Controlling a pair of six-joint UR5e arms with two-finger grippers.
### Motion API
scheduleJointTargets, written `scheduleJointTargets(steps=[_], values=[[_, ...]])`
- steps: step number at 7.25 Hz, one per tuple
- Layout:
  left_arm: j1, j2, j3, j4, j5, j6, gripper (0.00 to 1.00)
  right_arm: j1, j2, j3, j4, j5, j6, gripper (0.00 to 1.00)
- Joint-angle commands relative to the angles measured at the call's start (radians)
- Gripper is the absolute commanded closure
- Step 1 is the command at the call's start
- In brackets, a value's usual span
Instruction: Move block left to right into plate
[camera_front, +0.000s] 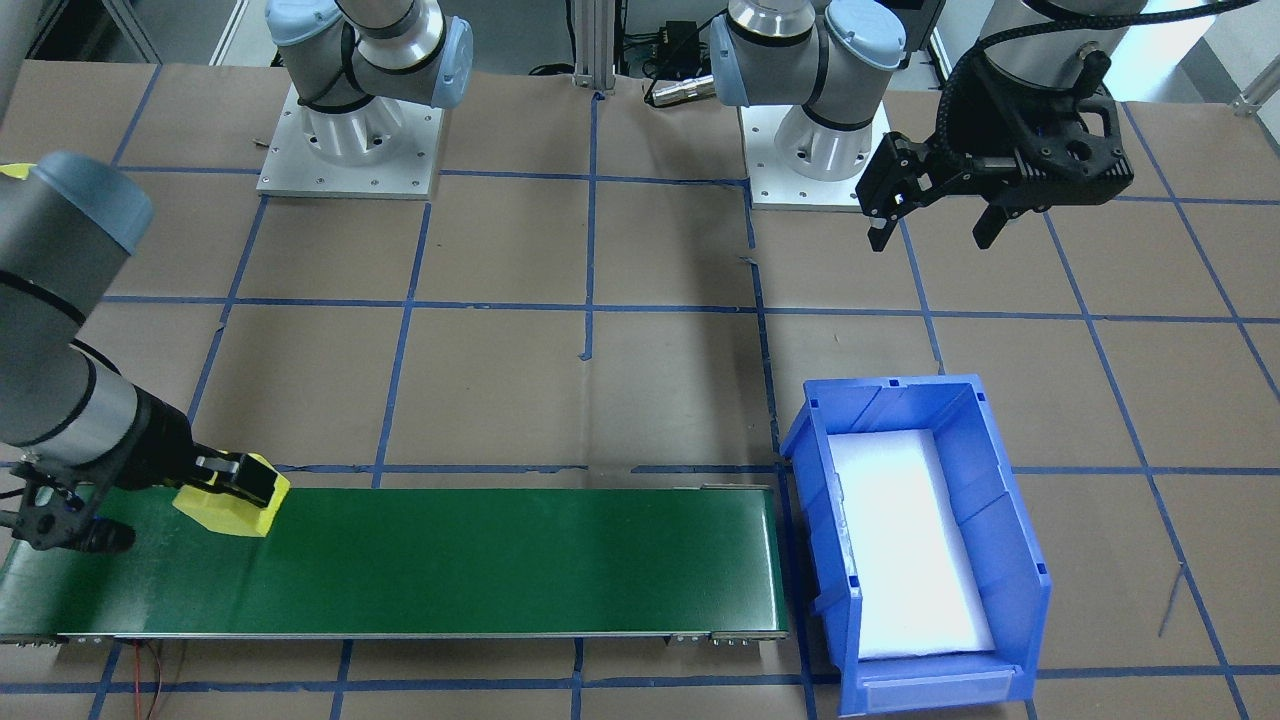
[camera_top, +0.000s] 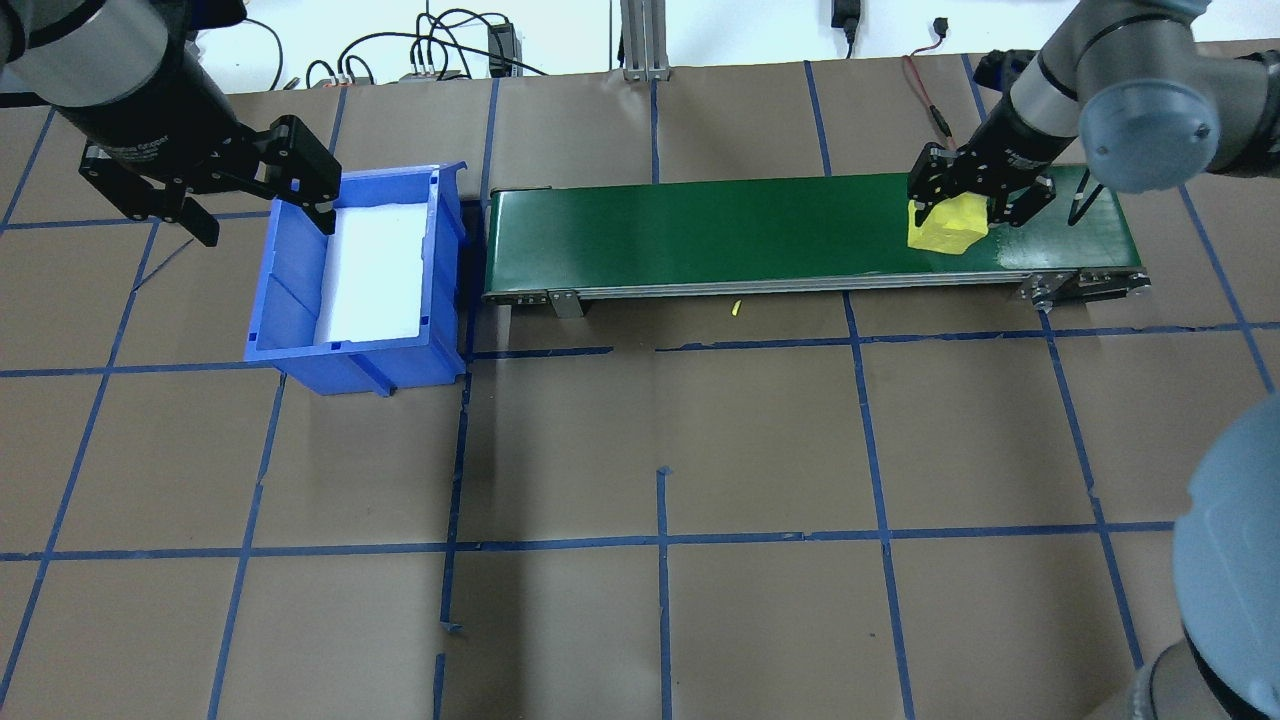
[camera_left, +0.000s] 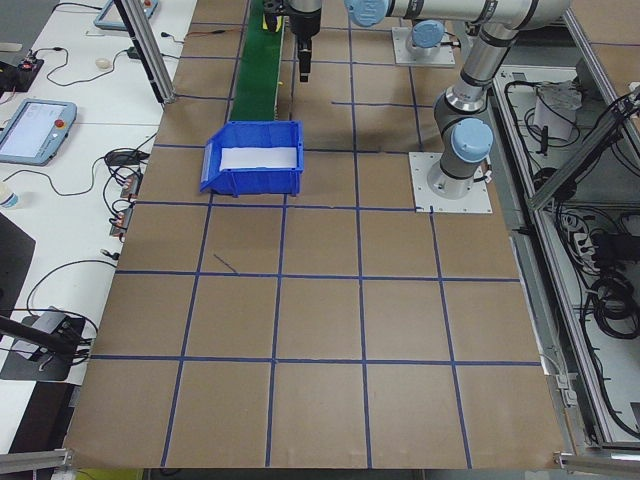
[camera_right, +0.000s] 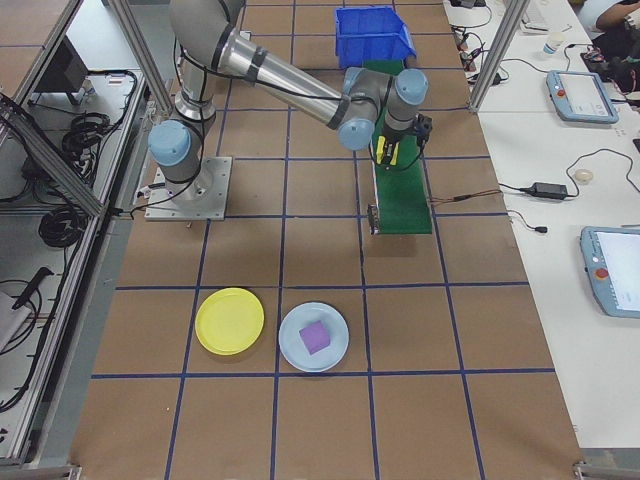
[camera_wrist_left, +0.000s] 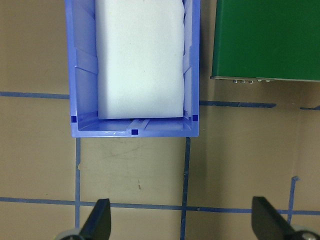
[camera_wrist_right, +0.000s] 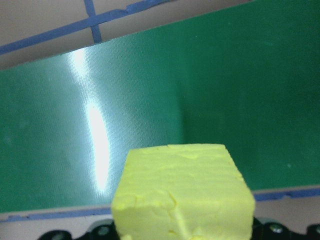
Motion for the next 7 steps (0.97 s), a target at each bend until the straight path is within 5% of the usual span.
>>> scheduleJointTargets(steps=[1,2,4,7], values=[[-0.001,0.000,-0.002,0.002,-0.001,0.000,0.00,-0.076,-0.131,0.011,0.153,-0.141,-0.210,0.70],[-0.001,0.000,-0.003,0.002,-0.001,0.000,0.00,-0.209,-0.165,0.048,0.205,-0.160,-0.345,0.70],[-0.001,0.001,0.000,0.000,-0.002,0.000,0.00,-0.537,-0.181,0.158,0.191,-0.219,-0.728,0.70],[-0.001,0.001,0.000,0.002,-0.002,-0.005,0.00,-0.892,-0.178,0.200,0.128,-0.281,-1.080,0.70]])
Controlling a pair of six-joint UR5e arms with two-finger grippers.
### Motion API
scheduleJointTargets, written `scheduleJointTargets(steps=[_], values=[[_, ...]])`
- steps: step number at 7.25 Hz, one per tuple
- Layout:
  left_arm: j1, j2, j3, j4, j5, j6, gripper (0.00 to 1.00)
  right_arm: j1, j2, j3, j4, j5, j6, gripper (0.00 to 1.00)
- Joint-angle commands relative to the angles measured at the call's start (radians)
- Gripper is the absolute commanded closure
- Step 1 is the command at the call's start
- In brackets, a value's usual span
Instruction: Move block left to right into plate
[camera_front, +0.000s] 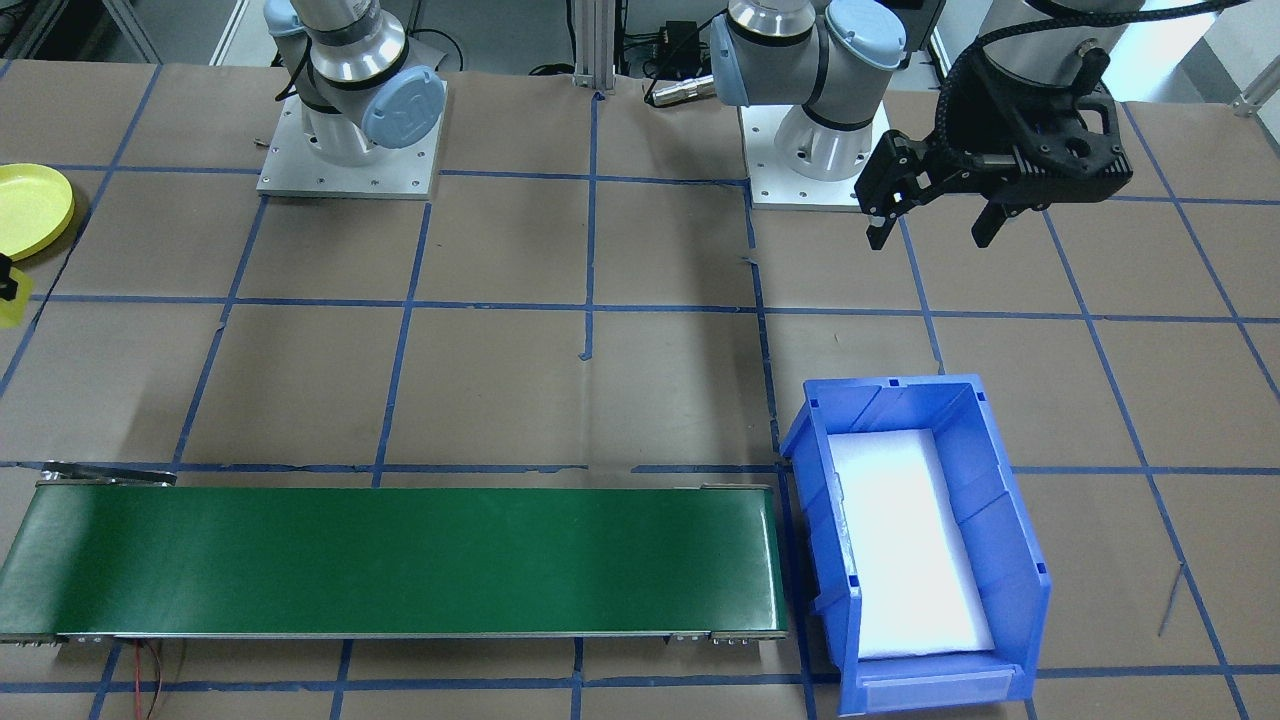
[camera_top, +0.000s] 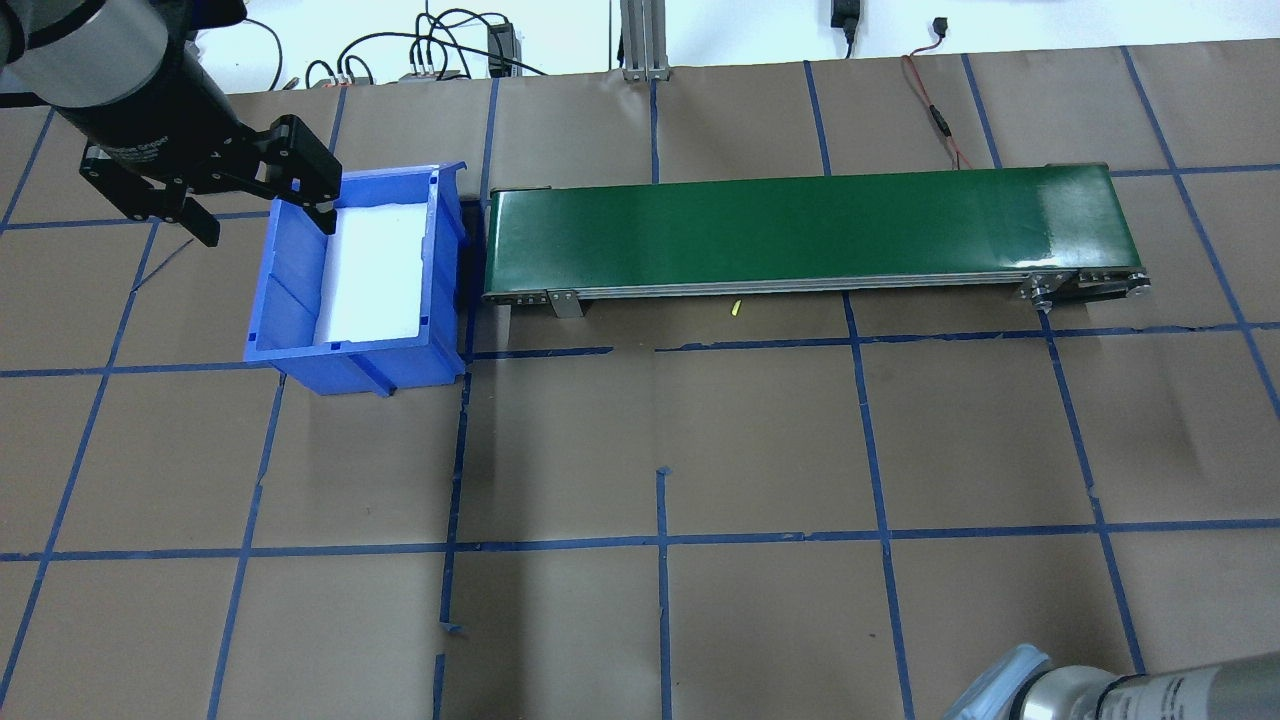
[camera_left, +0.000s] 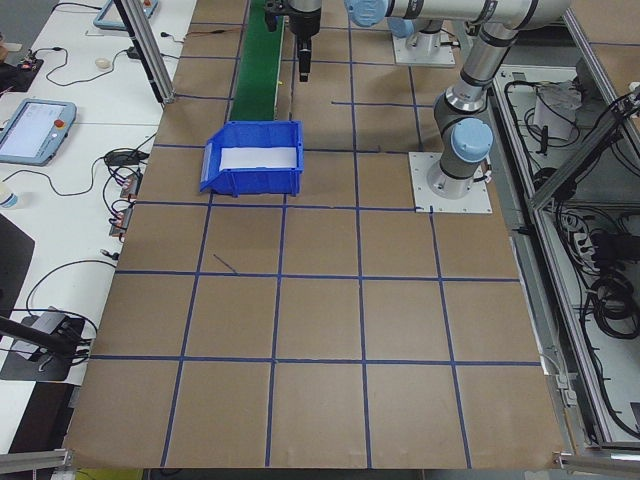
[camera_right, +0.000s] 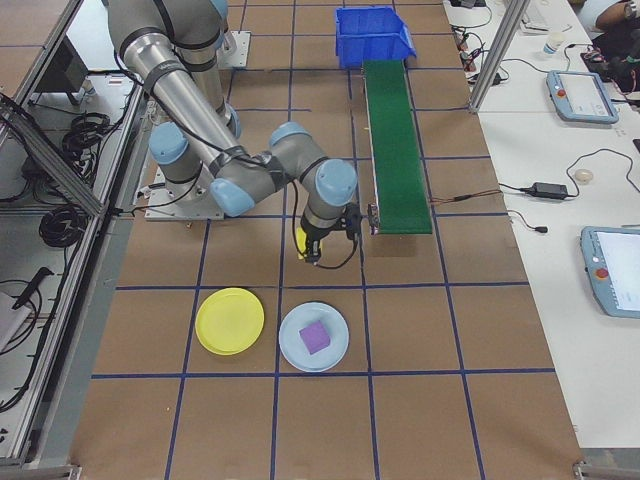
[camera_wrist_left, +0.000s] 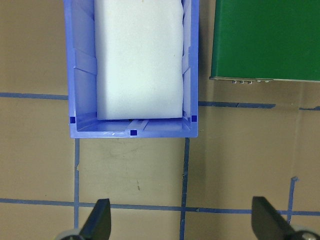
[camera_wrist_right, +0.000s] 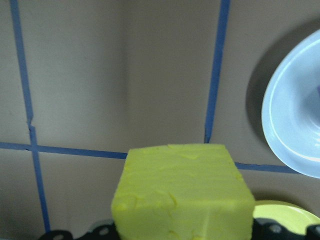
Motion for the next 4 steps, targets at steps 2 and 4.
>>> scheduleJointTargets(steps=[2,4], values=[[0.000,0.000,0.000,0.000,0.000,-0.001,0.00,-0.361,0.001,0.102,-0.119,0.003,-0.342,0.71],[0.000,0.000,0.000,0.000,0.000,-0.001,0.00,-0.440,0.023,0.240,-0.341,0.058,-0.438,0.69]])
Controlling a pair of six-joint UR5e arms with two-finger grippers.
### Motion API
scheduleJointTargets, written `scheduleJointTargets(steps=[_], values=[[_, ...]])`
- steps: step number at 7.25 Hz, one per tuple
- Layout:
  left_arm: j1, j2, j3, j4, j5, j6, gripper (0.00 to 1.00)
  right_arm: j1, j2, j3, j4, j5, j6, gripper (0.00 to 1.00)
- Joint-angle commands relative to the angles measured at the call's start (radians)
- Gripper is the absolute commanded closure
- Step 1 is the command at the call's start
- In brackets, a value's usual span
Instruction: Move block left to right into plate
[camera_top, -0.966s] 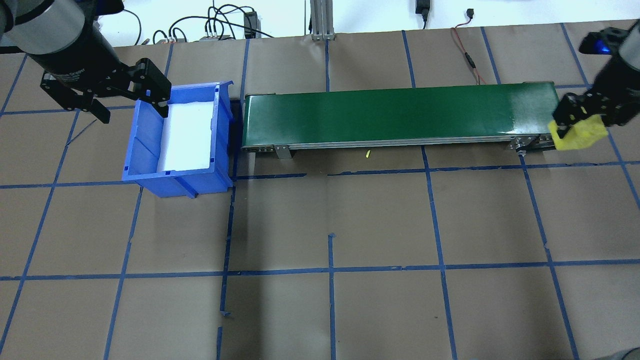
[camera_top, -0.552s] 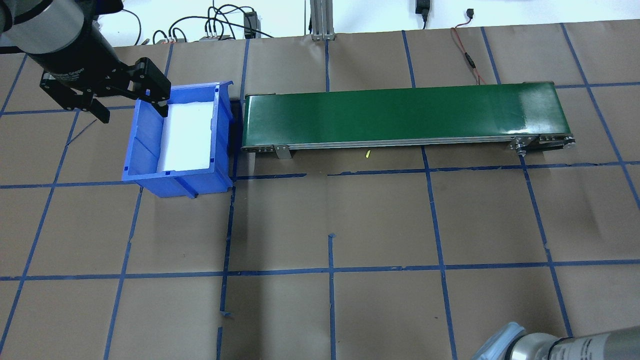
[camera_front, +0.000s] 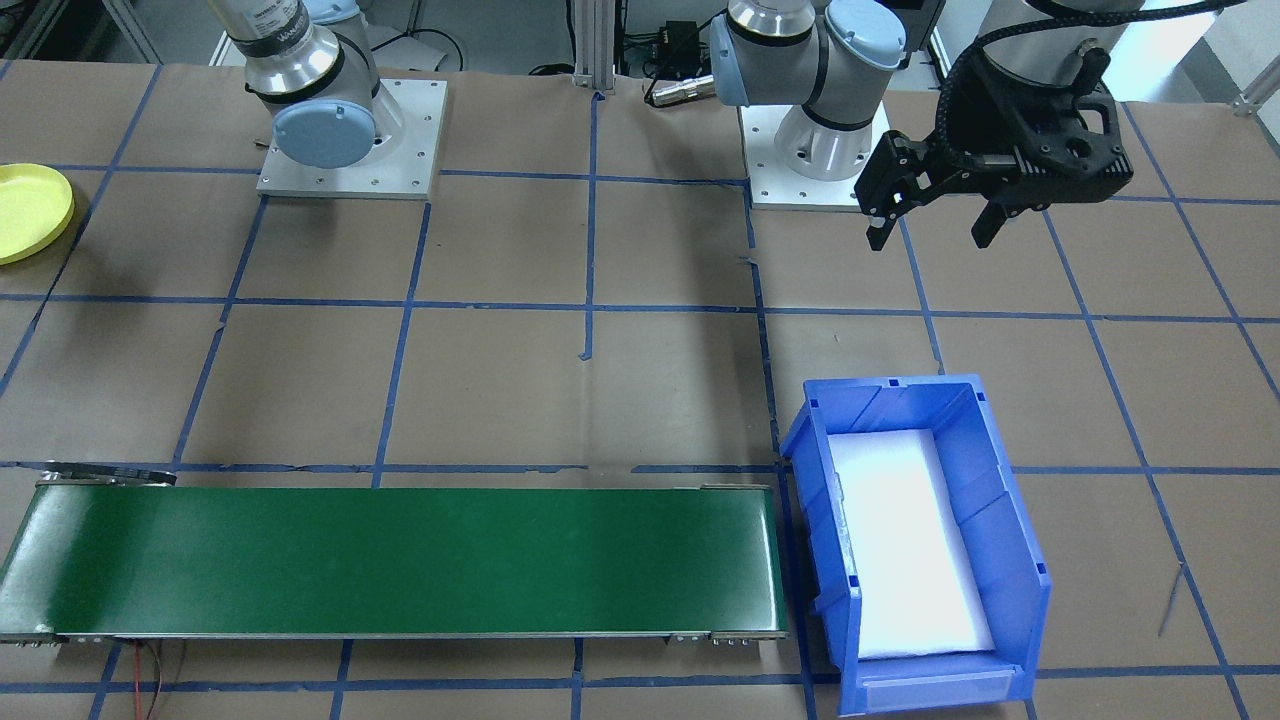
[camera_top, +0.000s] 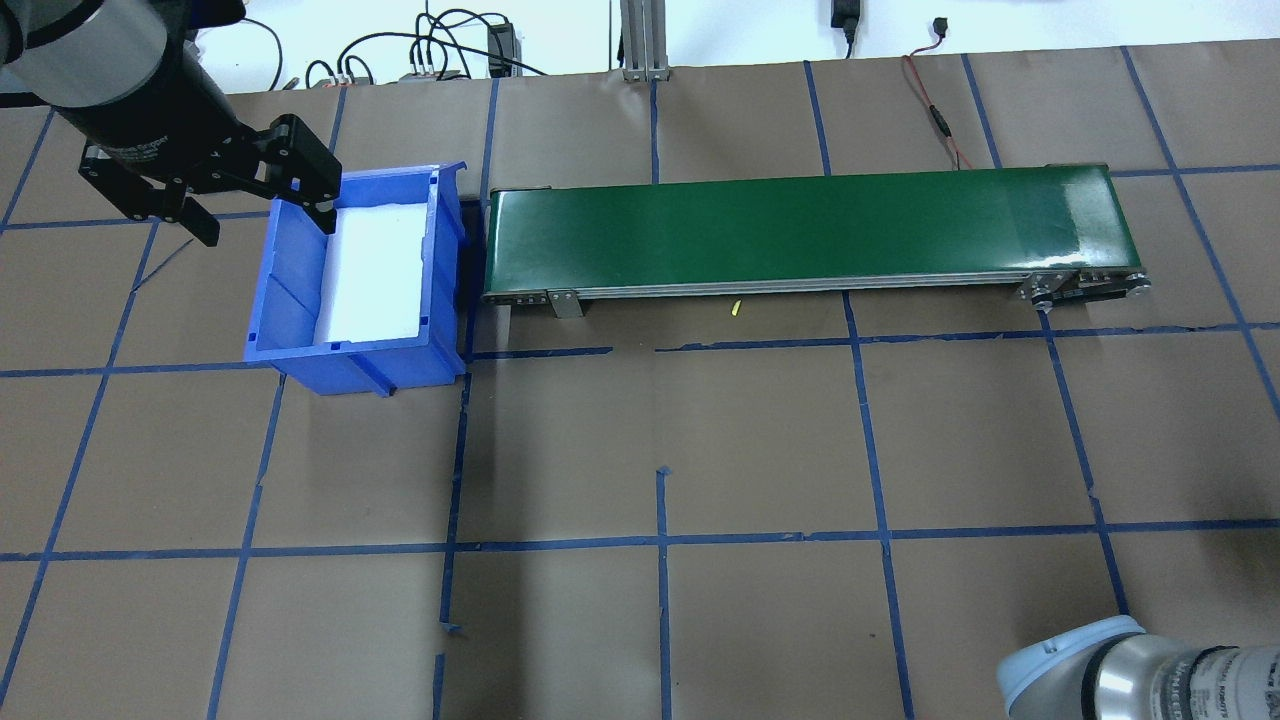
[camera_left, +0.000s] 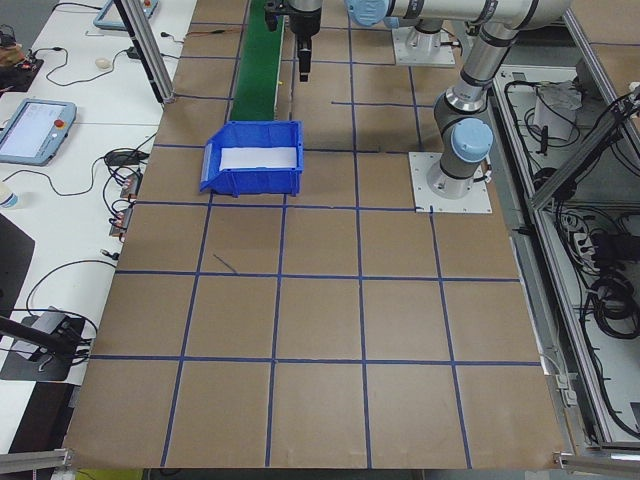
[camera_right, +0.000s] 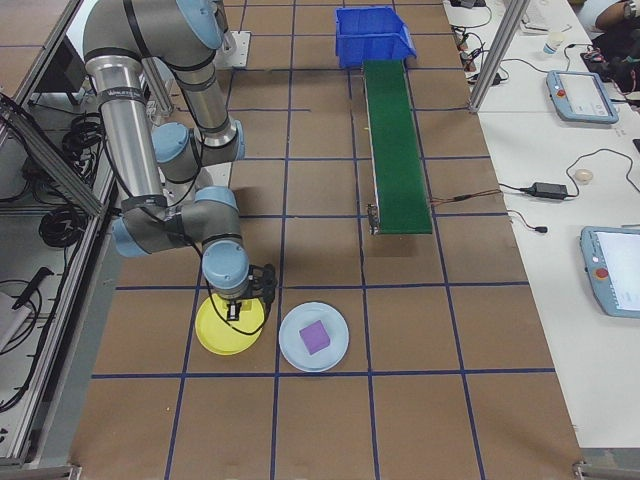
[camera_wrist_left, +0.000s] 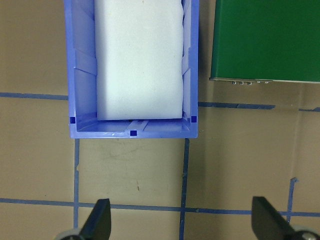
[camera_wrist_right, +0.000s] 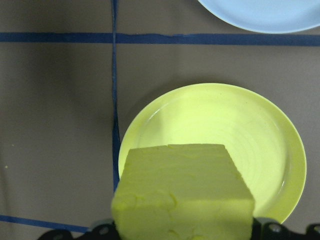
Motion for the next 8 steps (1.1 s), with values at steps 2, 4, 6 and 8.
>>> scheduleJointTargets(steps=[2,4,6,8], values=[[0.000,0.000,0.000,0.000,0.002,0.000,0.00,-0.070,0.022,0.087,-0.144,0.029,-0.066,0.25],[0.000,0.000,0.000,0.000,0.002,0.000,0.00,-0.070,0.066,0.056,-0.177,0.091,-0.125,0.00],[0.000,0.000,0.000,0.000,0.002,0.000,0.00,-0.050,0.048,0.055,-0.174,0.088,-0.049,0.00],[0.000,0.000,0.000,0.000,0.002,0.000,0.00,0.160,0.011,0.015,-0.152,0.041,0.115,0.00]])
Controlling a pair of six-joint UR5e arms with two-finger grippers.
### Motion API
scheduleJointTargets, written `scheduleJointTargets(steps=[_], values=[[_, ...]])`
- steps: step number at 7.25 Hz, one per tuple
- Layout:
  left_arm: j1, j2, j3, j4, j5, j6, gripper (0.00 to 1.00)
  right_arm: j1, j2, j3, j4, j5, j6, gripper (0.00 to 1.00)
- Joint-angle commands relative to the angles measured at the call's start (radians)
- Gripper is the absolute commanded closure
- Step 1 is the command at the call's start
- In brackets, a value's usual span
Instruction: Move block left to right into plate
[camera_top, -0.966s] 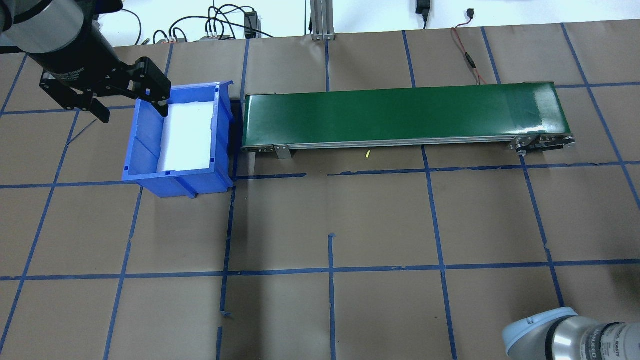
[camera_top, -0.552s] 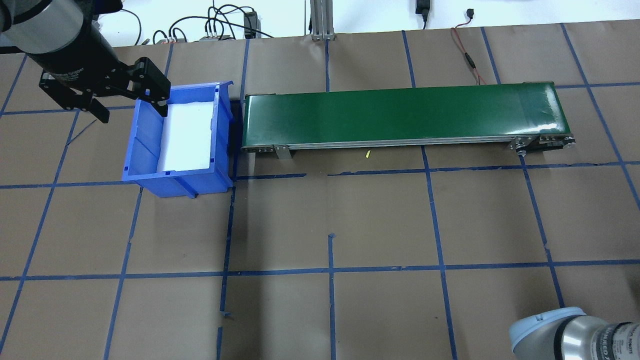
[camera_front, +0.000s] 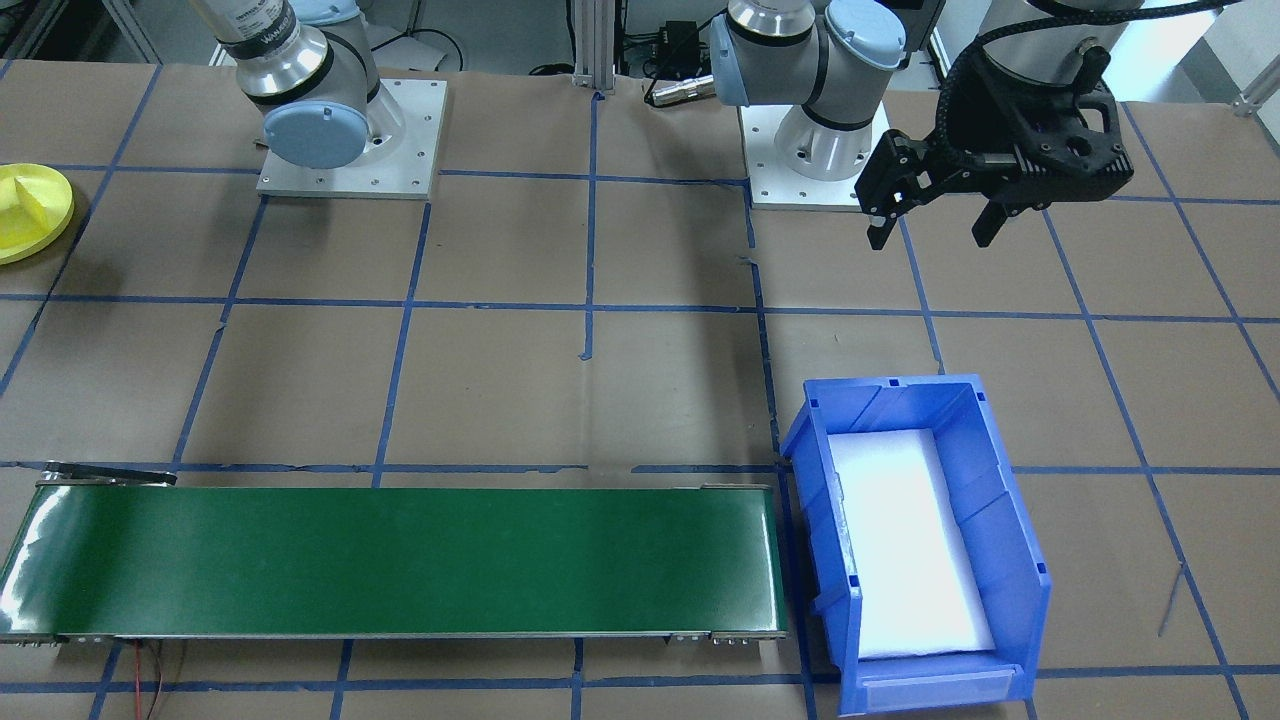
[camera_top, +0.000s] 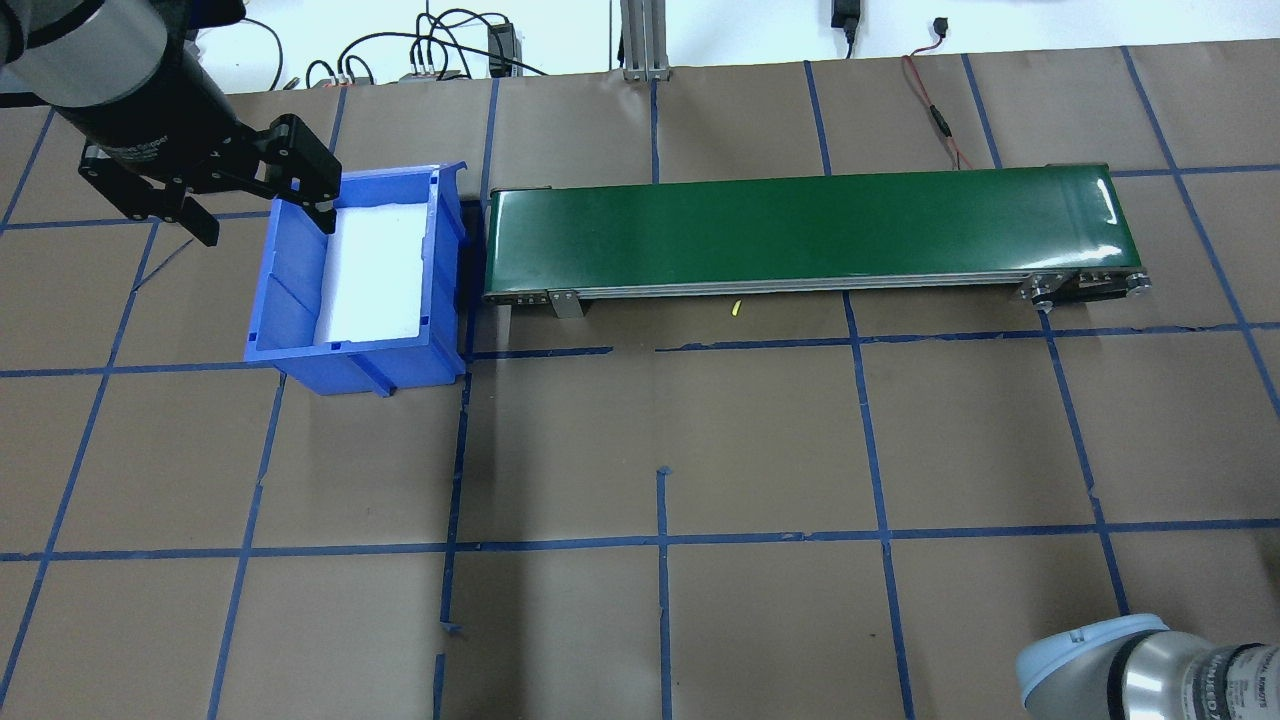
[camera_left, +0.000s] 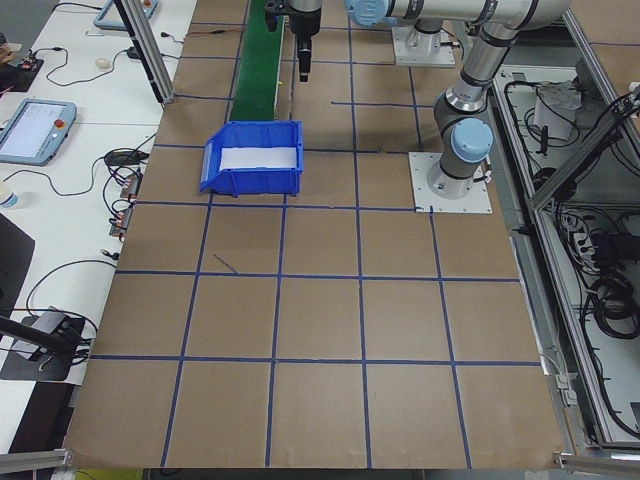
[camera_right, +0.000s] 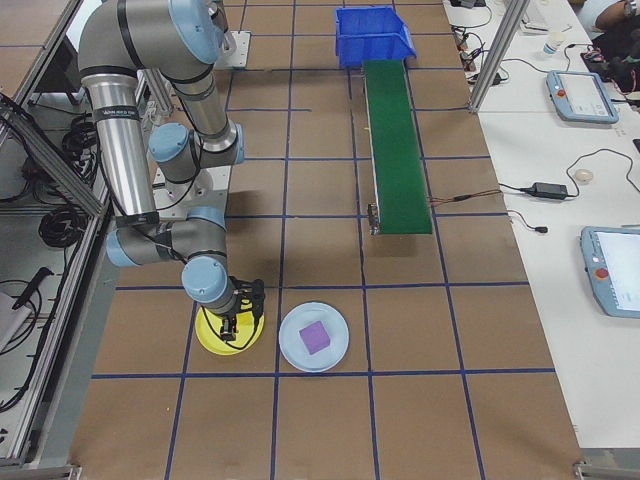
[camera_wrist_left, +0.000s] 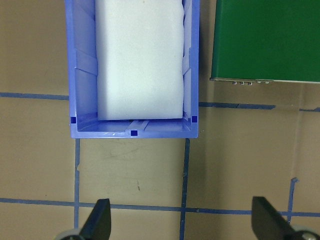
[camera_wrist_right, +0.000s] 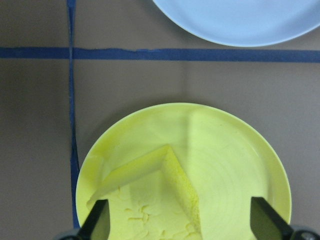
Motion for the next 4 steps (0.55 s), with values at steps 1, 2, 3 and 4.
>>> scheduleJointTargets(steps=[1,2,3,4], values=[[0.000,0.000,0.000,0.000,0.000,0.000,0.00,0.289,-0.056,-0.072,0.060,-0.073,0.206,0.00],[0.000,0.000,0.000,0.000,0.000,0.000,0.00,0.410,-0.086,-0.124,0.156,-0.078,0.325,0.00],[0.000,0.000,0.000,0.000,0.000,0.000,0.00,0.529,-0.105,-0.153,0.224,-0.083,0.440,0.02],[0.000,0.000,0.002,0.000,0.000,0.000,0.00,0.648,-0.132,-0.157,0.237,-0.085,0.534,0.01]])
